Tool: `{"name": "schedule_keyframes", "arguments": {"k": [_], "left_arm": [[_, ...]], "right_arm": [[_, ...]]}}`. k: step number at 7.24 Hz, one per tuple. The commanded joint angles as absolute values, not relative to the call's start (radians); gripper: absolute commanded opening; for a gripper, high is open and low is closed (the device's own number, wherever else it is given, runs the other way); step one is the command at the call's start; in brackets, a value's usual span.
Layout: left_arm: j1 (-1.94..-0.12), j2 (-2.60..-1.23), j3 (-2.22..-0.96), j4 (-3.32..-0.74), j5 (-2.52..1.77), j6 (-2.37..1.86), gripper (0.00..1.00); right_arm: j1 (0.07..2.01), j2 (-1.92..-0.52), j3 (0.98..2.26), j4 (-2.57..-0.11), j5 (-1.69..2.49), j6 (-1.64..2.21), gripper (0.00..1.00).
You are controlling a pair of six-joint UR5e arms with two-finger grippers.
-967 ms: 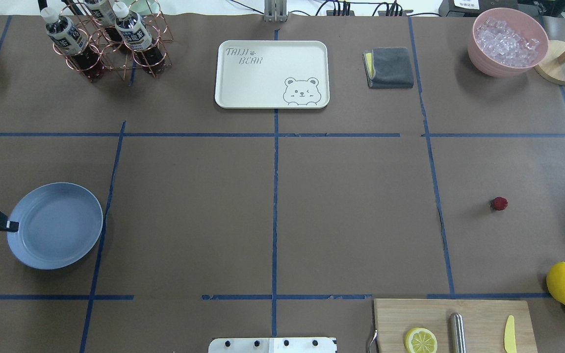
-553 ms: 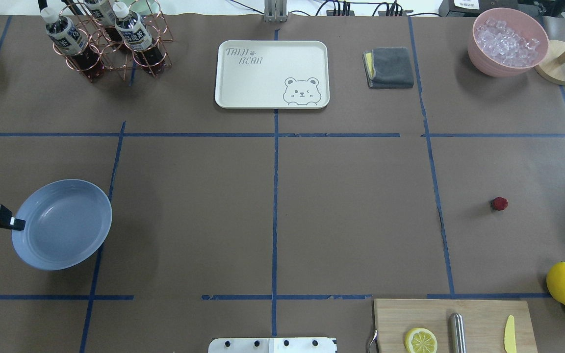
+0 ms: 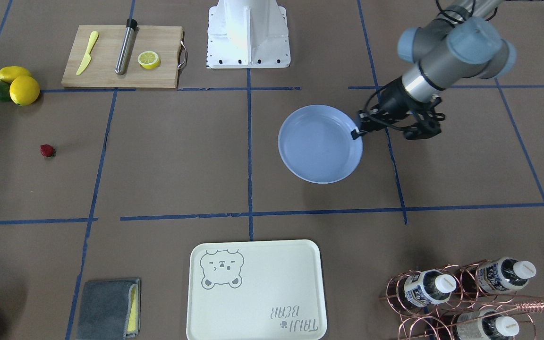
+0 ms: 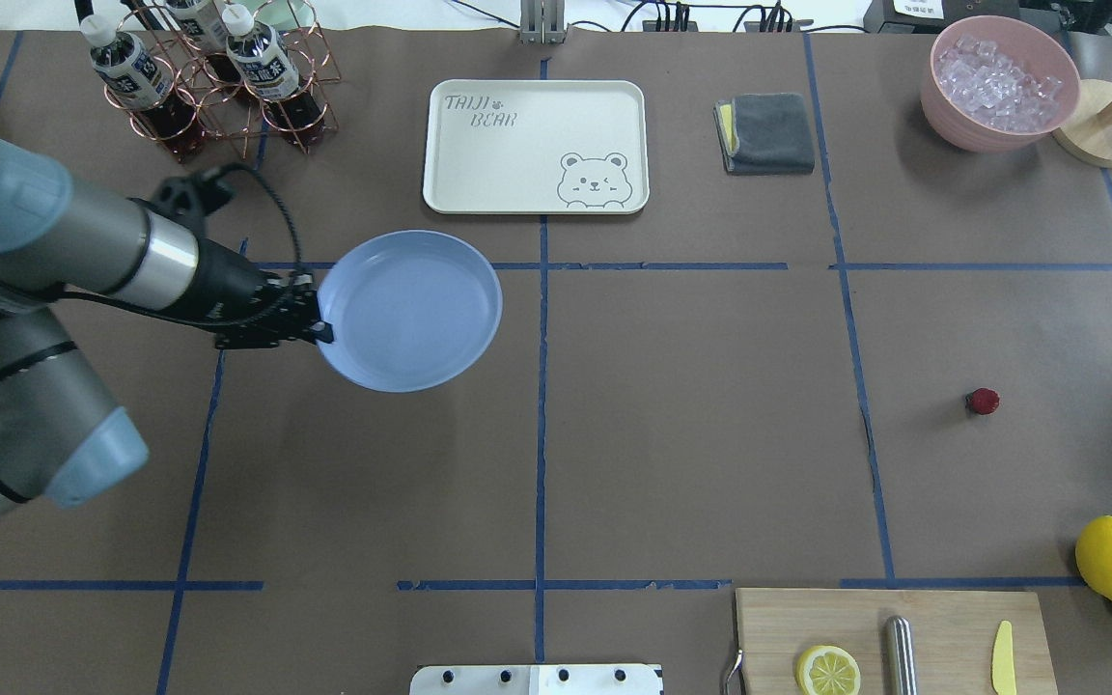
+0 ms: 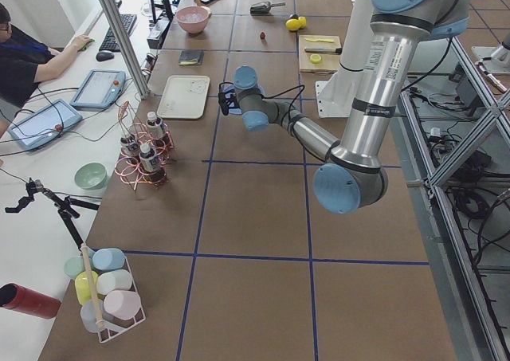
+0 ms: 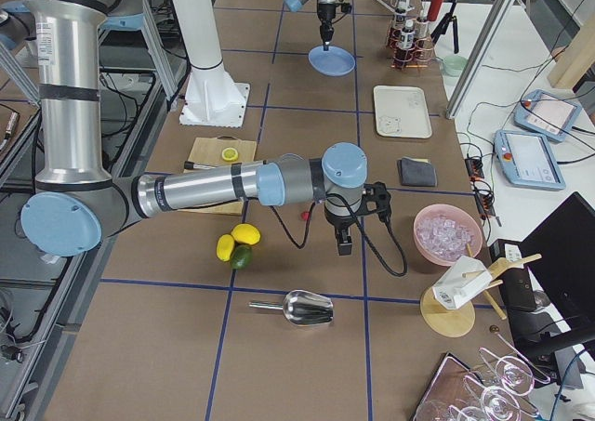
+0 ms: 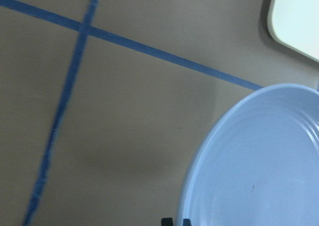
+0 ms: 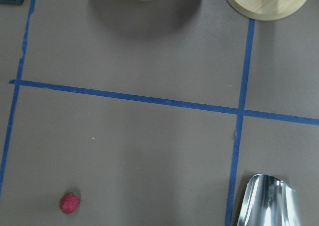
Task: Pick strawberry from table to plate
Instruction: 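Slide the light blue plate with the left gripper toward the table center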
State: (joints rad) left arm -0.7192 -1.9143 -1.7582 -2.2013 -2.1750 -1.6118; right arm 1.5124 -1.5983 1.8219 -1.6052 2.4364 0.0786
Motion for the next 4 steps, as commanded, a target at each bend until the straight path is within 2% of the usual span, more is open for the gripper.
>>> {"name": "schedule_keyframes", "arguments": {"k": [1,4], "left_arm": [[-0.573,-2.022,-1.714,-2.181,-2.010,-1.727,0.00],[-0.450,-2.065,-1.651,-2.181,-1.876,-1.730,0.00]], "right_arm": [[1.451,-1.597,1.891,-1.605,2.436,0.249,1.00],[1.408,-1.597,1.944,-1.567,2.434,0.382,1.00]]}}
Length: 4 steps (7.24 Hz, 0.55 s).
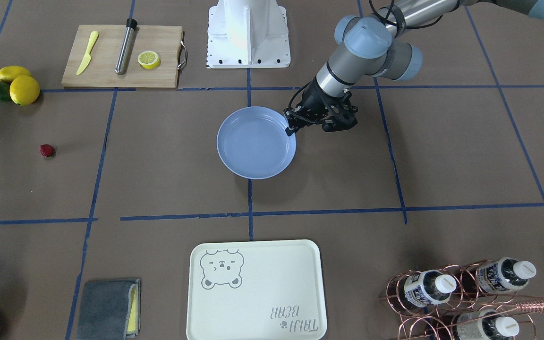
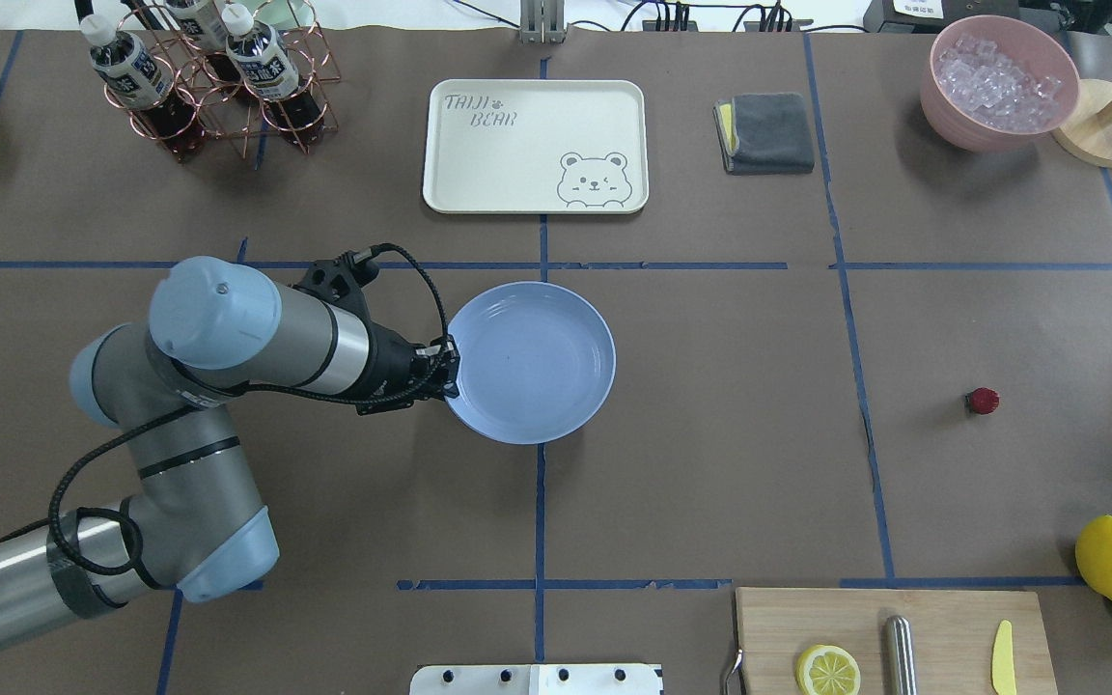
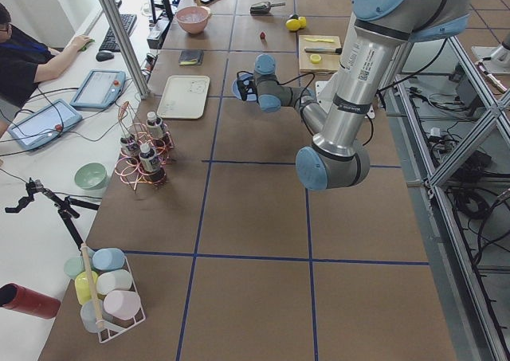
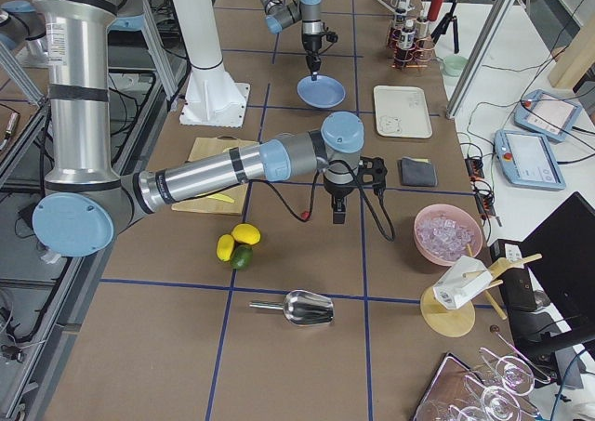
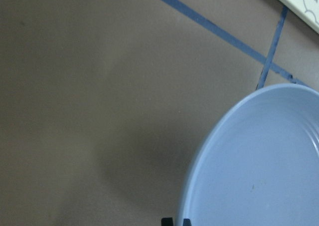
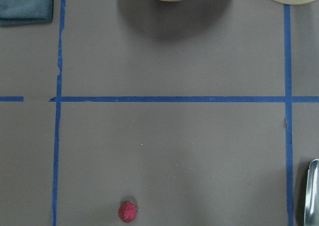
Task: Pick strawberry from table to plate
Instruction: 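Slide the light blue plate with the left gripper toward the table center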
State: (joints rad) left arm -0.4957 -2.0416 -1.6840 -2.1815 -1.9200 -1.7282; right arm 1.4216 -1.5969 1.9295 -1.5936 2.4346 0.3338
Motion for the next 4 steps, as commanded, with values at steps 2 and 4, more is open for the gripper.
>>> {"name": "schedule_keyframes", "arguments": {"k": [2,4], "left_arm": [[-0.431,-2.062,-1.641,-2.181,-1.859,-1.726,0.00],[-0.442,-2.054,-1.647,-2.175,-1.865,-1.717,0.67]], "right_arm": [[1.384,-1.603,1.942,-1.455,2.434,0.512,1.00],[1.370,-1.608,1.942,-1.448,2.431,0.523,1.00]]}}
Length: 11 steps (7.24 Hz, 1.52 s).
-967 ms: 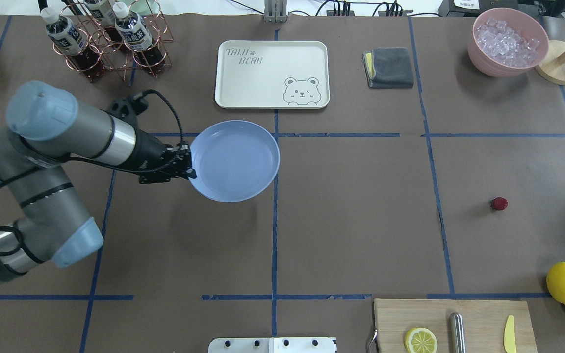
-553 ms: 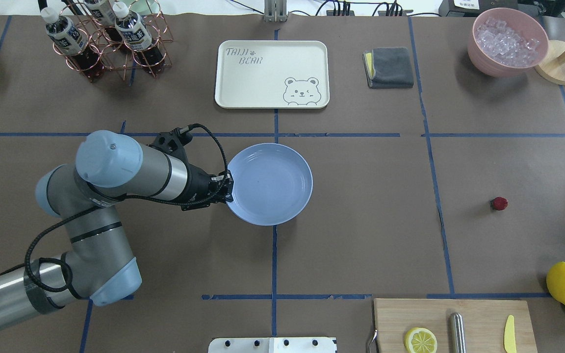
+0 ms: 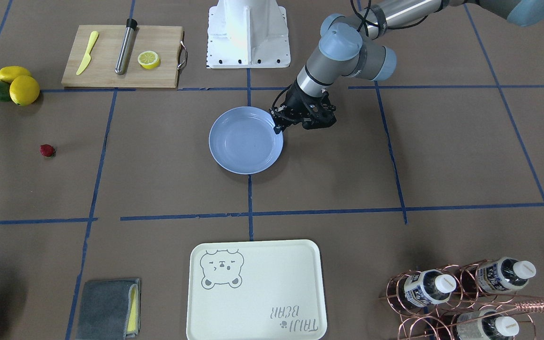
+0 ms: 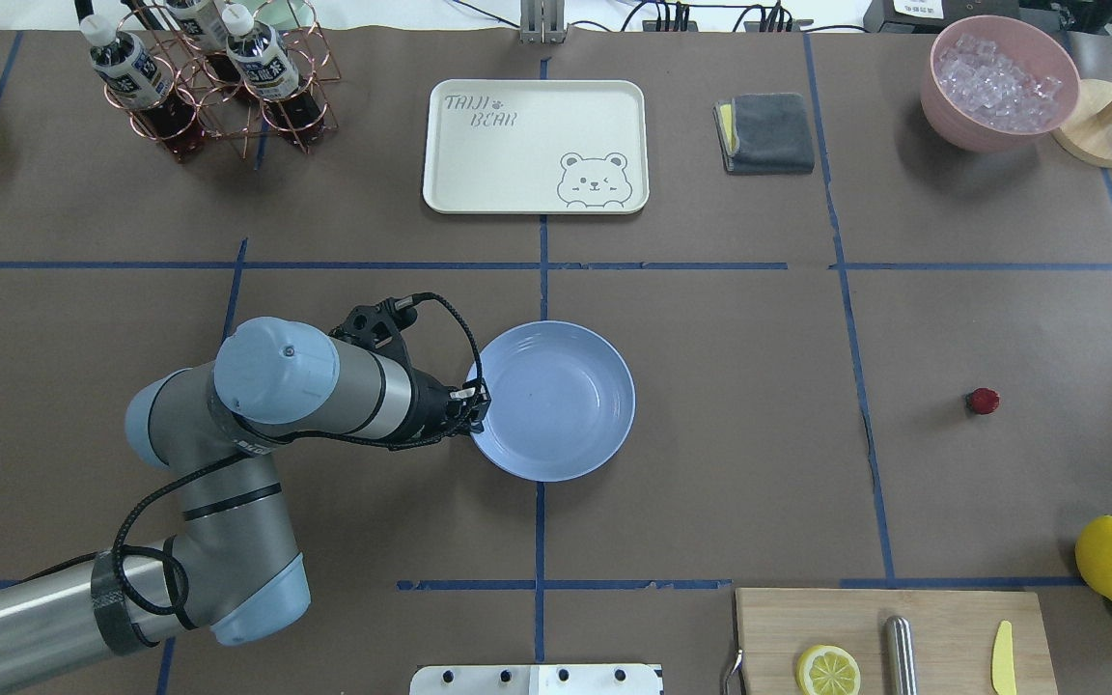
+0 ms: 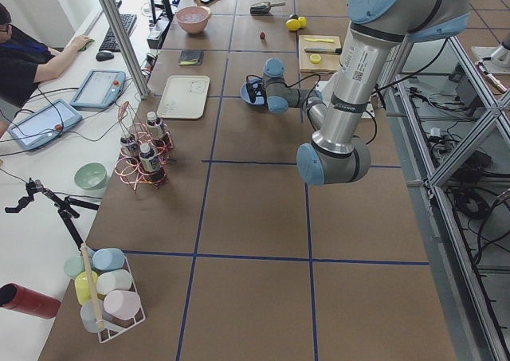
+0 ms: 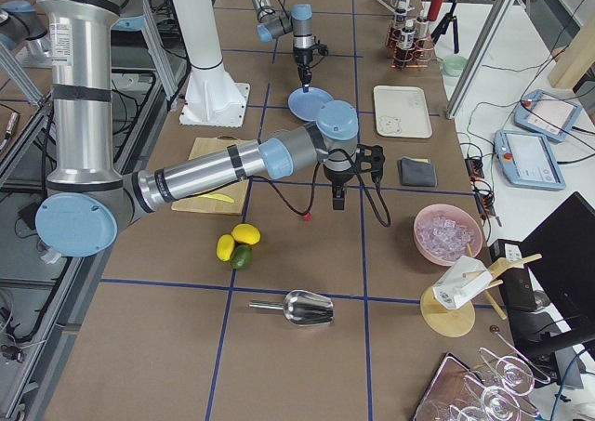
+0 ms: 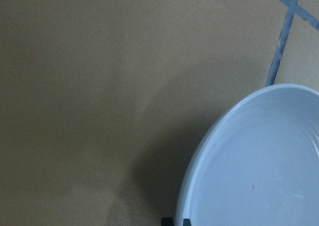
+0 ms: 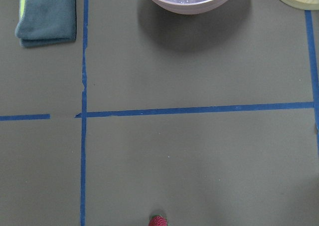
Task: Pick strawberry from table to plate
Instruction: 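Slide the light blue plate with the left gripper toward the table center, then release the plate and lift the left gripper while the right gripper reaches out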
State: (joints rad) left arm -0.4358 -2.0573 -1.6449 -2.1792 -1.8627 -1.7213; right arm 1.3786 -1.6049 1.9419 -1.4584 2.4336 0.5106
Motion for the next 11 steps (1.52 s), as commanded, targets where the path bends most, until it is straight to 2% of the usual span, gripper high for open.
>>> {"name": "schedule_keyframes", "arguments": {"k": [1,2,4,5,6,9,11], "left_arm": [[-0.469,-2.048,-1.667,-2.127,-1.884,-1.715,0.79],[-0.471,-2.048,-1.681,-2.122,-1.885,-1.710,1.00],[-0.509,-2.059,-1.730,-2.064,-1.946,-1.707,1.00],[-0.535,-2.062,-1.811,-1.951,-1.971,-1.631,1.00],[-0.561,-2.075,-1.871,-1.822,-1.973,-1.567,1.00],[-0.674,-2.088,-1.905,-1.734,-1.982,-1.514,1.00],[-0.742,-2.079,-1.971,-1.620,-2.011,-1.410,1.00]], "right_arm": [[1.368,-1.609,1.942,-1.447,2.428,0.522,1.00],[1.364,-1.611,1.942,-1.447,2.428,0.523,1.00],[1.316,-1.617,1.942,-1.445,2.421,0.544,1.00],[1.268,-1.621,1.942,-1.430,2.393,0.564,1.00],[1.205,-1.643,1.942,-1.343,2.337,0.639,1.00],[1.030,-1.733,1.876,-1.044,2.220,0.811,1.00],[0.890,-1.727,1.850,-1.029,2.078,0.873,1.00]]}}
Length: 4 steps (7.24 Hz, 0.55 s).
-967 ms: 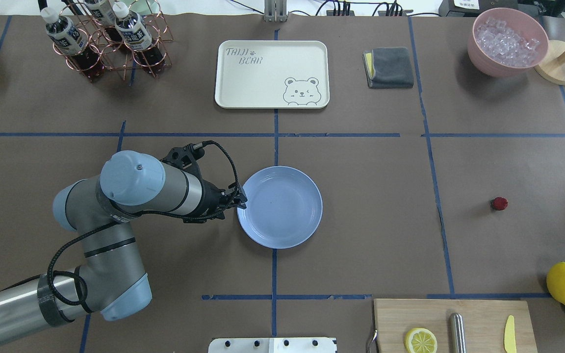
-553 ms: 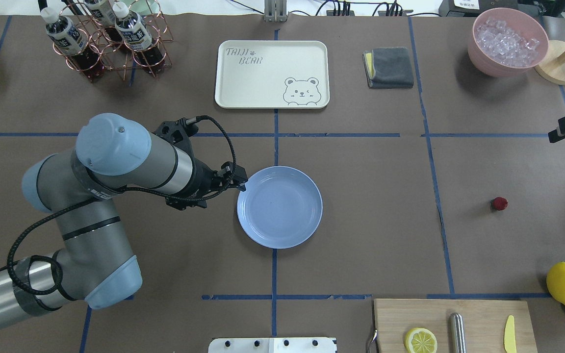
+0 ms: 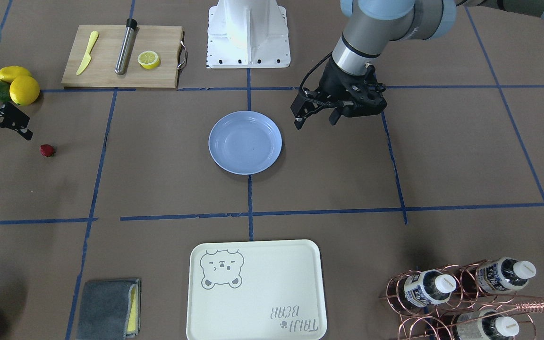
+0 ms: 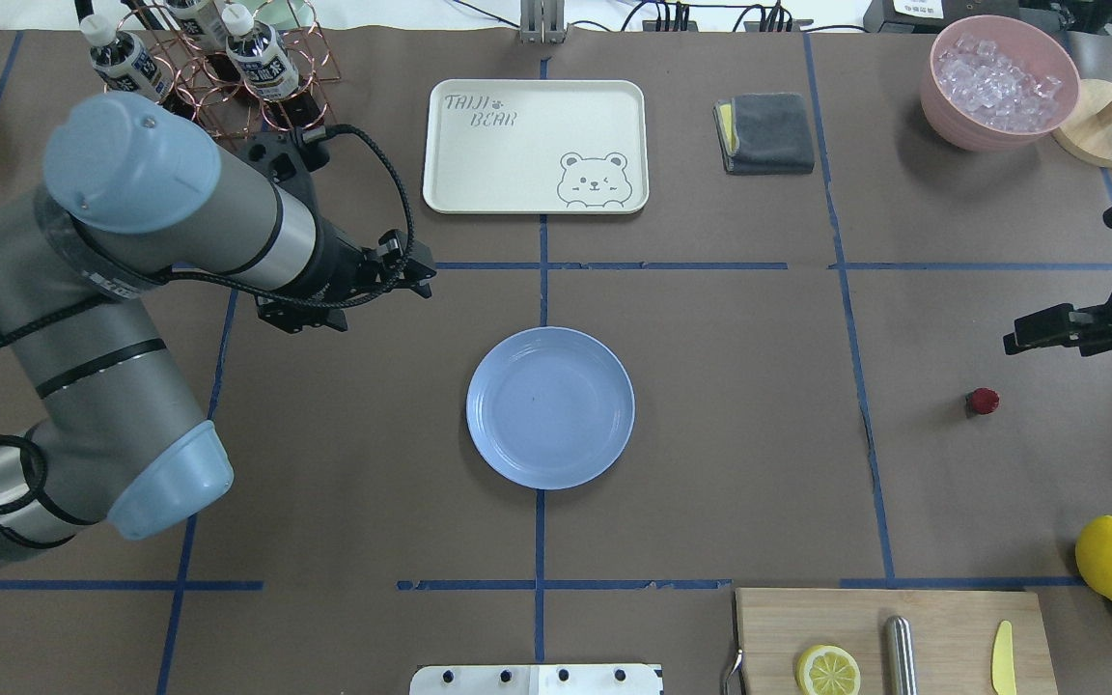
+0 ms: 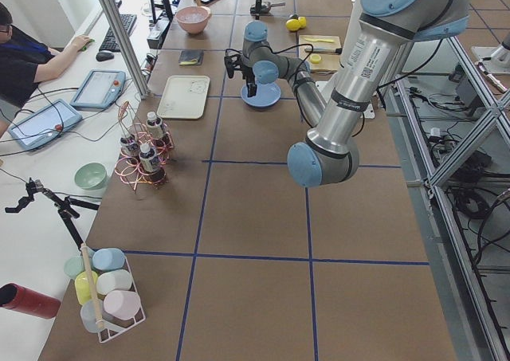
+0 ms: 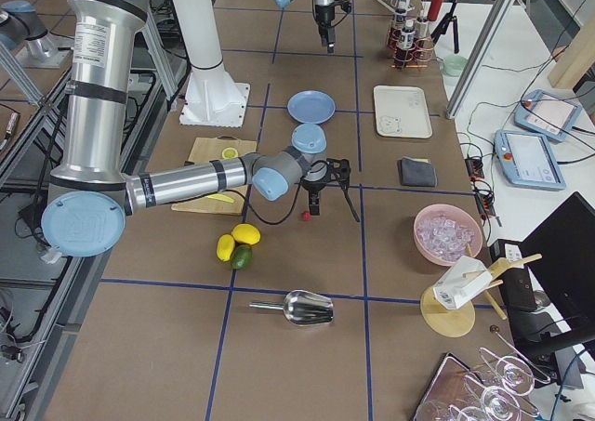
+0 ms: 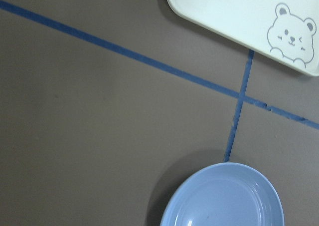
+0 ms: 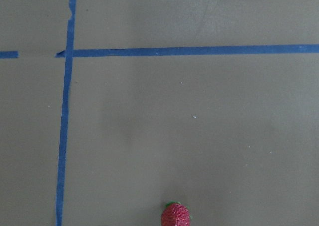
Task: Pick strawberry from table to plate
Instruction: 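Release the plate and lift the left gripper while the right gripper reaches out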
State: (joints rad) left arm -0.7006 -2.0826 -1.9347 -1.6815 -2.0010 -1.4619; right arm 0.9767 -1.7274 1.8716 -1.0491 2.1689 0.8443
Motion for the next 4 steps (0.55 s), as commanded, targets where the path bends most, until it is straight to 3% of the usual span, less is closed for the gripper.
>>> {"name": "schedule_keyframes", "arguments": {"k": [1,4], "left_arm": [[-0.753,-2.069,-1.971,-1.618,-2.011,-1.393,1.00],[-0.767,-2.056,-1.973,-1.618,-2.011,-1.381,1.00]], "right_arm": [[0.862,-1.717,1.830,-1.029,2.062,0.876,1.00],[0.830,-1.712,1.795,-1.029,2.063,0.876,1.00]]}}
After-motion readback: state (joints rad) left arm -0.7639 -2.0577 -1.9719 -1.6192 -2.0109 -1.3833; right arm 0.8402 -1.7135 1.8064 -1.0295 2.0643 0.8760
